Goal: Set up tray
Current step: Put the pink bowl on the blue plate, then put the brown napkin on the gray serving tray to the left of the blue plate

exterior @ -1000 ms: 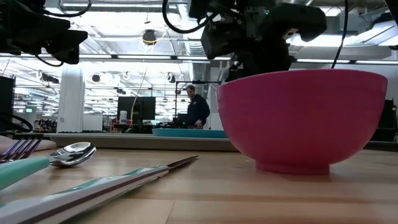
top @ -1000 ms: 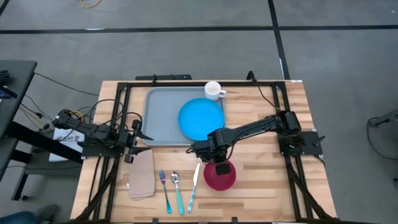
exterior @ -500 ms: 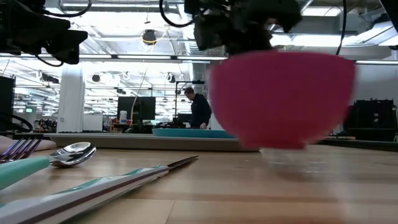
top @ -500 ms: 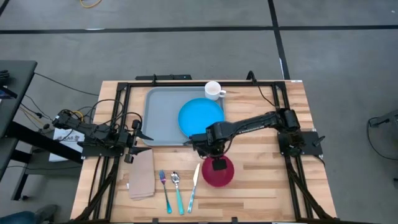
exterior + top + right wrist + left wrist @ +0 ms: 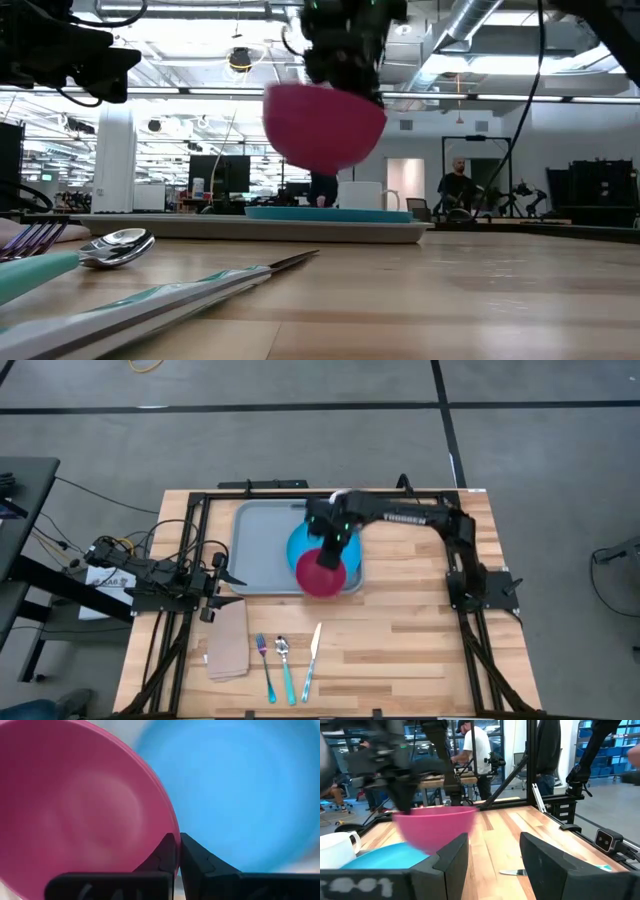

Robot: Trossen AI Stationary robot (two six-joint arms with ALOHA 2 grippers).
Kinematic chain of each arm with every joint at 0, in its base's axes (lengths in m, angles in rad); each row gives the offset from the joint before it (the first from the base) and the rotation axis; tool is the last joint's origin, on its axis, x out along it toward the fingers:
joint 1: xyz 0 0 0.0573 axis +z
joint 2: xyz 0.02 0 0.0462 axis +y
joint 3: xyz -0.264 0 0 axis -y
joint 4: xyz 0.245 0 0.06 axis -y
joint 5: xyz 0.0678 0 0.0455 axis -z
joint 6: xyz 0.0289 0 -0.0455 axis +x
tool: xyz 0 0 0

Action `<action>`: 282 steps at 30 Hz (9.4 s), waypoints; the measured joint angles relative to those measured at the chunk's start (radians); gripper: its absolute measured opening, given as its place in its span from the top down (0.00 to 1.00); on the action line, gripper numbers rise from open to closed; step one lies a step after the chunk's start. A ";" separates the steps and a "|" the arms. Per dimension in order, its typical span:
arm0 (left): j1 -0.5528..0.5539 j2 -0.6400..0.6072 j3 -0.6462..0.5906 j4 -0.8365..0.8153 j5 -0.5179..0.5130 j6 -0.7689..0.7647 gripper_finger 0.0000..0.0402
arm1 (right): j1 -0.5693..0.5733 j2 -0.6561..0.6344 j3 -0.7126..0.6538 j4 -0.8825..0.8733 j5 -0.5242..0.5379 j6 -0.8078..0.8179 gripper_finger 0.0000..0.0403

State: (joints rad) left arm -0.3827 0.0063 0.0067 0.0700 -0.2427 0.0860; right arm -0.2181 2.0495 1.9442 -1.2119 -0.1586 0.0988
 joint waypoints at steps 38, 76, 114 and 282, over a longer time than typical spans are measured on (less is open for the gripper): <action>0.000 0.000 0.000 0.000 0.000 0.000 0.58 | -0.245 0.149 -0.002 -0.041 0.056 0.002 0.98; 0.000 0.000 0.000 0.000 0.000 0.001 0.58 | -0.113 -0.217 -0.008 0.095 0.030 -0.048 0.84; 0.000 0.000 0.000 0.000 0.000 0.003 0.58 | 0.238 -1.508 -1.546 1.616 -0.042 0.253 0.84; 0.019 1.301 0.555 -0.850 0.354 -1.270 0.58 | 0.211 -2.041 -1.912 1.177 0.287 0.138 0.84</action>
State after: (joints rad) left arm -0.3637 1.3073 0.5614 -0.7797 0.1116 -1.1842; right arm -0.0073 0.0081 0.0326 -0.0348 0.1281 0.2363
